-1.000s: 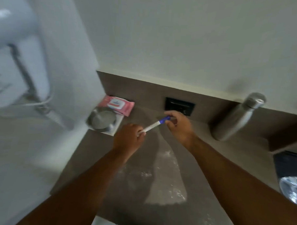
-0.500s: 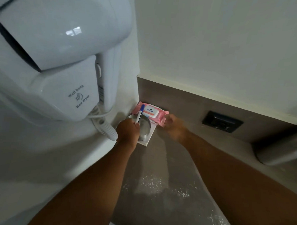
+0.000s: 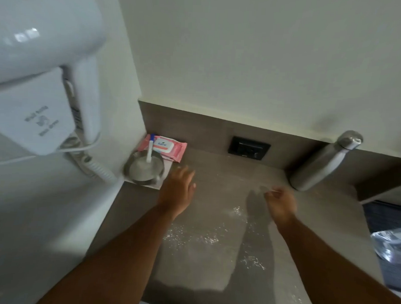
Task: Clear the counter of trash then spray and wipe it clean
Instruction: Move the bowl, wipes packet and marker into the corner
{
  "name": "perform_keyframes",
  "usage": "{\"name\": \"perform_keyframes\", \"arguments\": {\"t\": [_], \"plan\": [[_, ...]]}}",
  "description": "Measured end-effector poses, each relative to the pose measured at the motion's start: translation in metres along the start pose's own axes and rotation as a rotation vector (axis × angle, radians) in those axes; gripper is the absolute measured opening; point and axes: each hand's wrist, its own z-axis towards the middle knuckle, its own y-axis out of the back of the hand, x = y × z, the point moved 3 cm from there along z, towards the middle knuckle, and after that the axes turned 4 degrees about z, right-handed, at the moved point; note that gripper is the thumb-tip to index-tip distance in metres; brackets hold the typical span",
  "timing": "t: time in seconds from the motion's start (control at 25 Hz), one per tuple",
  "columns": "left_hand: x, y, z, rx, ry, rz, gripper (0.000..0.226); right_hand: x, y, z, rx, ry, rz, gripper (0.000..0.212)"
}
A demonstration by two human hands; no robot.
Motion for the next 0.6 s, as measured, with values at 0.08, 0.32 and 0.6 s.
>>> {"name": "perform_keyframes", "arguments": {"t": [0.08,0.32,0.6], "plan": [[-0.004,-0.037,-0.008,0.167,-0.025,0.088,0.058,-0.024,0.038,0.015,-0.153,-0.101,0.080,0.064],[0.011,-0.071,-0.022,0.152,0.061,0.178,0.067,-0.014,0.076,0.065,-0.223,0.146,0.235,0.096],[0.016,-0.052,-0.037,0.126,0.083,0.090,0.062,0.015,0.051,0.078,-0.241,0.176,0.338,0.084]]}}
